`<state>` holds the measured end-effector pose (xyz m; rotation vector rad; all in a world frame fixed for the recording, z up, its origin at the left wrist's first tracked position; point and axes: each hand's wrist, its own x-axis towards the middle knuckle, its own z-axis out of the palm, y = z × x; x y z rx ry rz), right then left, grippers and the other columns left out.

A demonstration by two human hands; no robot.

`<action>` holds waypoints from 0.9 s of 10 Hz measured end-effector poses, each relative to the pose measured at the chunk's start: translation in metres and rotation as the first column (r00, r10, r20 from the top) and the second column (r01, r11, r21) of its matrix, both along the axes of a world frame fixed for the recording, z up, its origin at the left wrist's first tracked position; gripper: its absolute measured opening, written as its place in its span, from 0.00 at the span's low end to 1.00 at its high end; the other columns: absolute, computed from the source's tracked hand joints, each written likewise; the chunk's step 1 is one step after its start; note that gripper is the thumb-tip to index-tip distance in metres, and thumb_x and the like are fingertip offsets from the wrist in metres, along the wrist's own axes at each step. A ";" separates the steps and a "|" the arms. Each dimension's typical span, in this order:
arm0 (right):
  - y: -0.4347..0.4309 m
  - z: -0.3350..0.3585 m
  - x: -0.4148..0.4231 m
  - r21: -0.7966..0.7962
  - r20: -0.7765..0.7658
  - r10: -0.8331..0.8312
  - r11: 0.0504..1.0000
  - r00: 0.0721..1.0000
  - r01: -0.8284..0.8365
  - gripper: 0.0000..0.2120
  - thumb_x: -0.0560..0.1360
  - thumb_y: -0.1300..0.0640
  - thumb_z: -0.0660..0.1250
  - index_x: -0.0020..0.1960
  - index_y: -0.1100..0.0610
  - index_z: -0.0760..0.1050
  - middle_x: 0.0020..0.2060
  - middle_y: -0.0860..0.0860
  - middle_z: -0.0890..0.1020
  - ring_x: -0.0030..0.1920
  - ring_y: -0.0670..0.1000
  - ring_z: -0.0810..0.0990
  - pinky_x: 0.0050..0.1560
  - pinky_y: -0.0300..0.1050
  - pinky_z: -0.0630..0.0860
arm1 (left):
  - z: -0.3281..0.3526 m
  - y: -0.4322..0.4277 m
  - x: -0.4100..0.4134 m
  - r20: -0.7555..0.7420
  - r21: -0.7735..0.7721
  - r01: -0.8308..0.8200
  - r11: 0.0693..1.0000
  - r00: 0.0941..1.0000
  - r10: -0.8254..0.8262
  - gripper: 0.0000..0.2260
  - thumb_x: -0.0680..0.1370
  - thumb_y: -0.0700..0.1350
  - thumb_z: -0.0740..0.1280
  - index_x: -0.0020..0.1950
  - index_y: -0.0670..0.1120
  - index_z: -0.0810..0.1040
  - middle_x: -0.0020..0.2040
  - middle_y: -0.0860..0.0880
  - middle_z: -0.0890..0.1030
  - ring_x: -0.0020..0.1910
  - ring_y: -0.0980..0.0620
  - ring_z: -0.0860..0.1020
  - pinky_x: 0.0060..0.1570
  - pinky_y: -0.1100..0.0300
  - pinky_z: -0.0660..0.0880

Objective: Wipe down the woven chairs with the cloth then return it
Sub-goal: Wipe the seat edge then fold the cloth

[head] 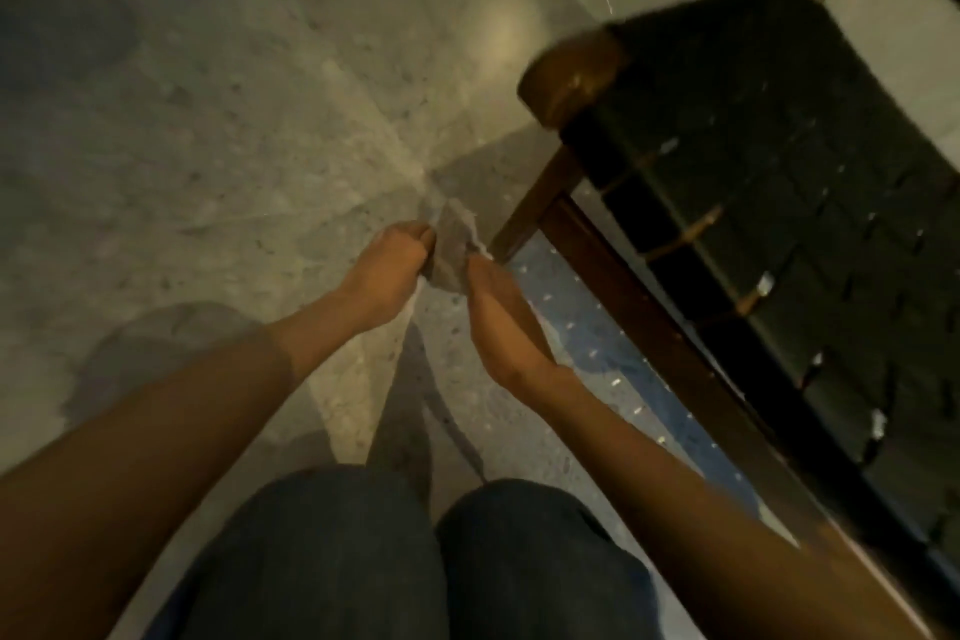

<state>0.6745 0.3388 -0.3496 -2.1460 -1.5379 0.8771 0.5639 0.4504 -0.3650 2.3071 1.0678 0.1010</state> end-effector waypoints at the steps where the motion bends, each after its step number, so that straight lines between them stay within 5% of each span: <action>1: 0.009 0.061 -0.016 -0.003 0.000 0.149 0.989 0.989 -0.149 0.21 0.81 0.66 0.52 0.73 0.64 0.61 0.72 0.60 0.65 0.72 0.56 0.63 0.70 0.43 0.59 | 0.050 0.007 -0.025 -0.053 -0.034 -0.120 0.992 0.992 0.118 0.13 0.74 0.30 0.62 0.58 0.37 0.76 0.57 0.37 0.77 0.56 0.39 0.75 0.55 0.51 0.70; 2: 0.013 0.112 -0.022 -0.044 -0.162 0.182 0.981 0.970 -0.191 0.22 0.81 0.66 0.54 0.74 0.65 0.60 0.73 0.61 0.64 0.73 0.58 0.62 0.72 0.46 0.57 | 0.116 0.008 -0.047 -0.050 -0.146 -0.256 0.955 0.967 0.252 0.14 0.76 0.33 0.63 0.60 0.40 0.78 0.57 0.40 0.80 0.57 0.41 0.77 0.54 0.56 0.71; 4: 0.009 0.282 -0.020 0.036 -0.249 0.122 0.993 0.961 -0.116 0.17 0.82 0.63 0.55 0.70 0.63 0.66 0.66 0.59 0.73 0.64 0.57 0.72 0.56 0.30 0.60 | 0.288 0.010 -0.065 -0.016 -0.199 -0.251 0.947 0.967 0.253 0.15 0.74 0.33 0.66 0.61 0.40 0.77 0.56 0.40 0.80 0.54 0.43 0.78 0.50 0.59 0.70; 6: -0.028 0.465 0.015 0.162 -0.216 0.009 0.986 0.976 0.027 0.14 0.83 0.56 0.53 0.68 0.53 0.58 0.53 0.52 0.74 0.45 0.49 0.76 0.48 0.48 0.77 | 0.469 -0.017 -0.041 0.116 -0.218 -0.222 0.950 0.961 0.251 0.07 0.78 0.41 0.66 0.52 0.43 0.68 0.42 0.46 0.76 0.39 0.47 0.75 0.35 0.61 0.67; 8: -0.093 0.580 0.063 0.170 -0.196 0.003 0.985 0.981 0.031 0.21 0.80 0.50 0.61 0.67 0.47 0.55 0.59 0.51 0.72 0.47 0.47 0.78 0.44 0.45 0.80 | 0.594 -0.073 -0.006 0.190 -0.237 -0.151 0.960 0.962 0.198 0.07 0.81 0.43 0.62 0.56 0.42 0.74 0.39 0.51 0.76 0.34 0.59 0.73 0.32 0.72 0.67; 9: -0.134 0.608 0.087 0.143 -0.057 0.060 0.988 0.997 -0.052 0.25 0.75 0.45 0.67 0.67 0.46 0.59 0.61 0.47 0.67 0.52 0.44 0.72 0.46 0.31 0.72 | 0.621 -0.107 0.014 0.198 -0.260 -0.047 0.964 0.975 0.101 0.07 0.81 0.42 0.59 0.55 0.42 0.73 0.47 0.45 0.77 0.45 0.50 0.76 0.42 0.64 0.70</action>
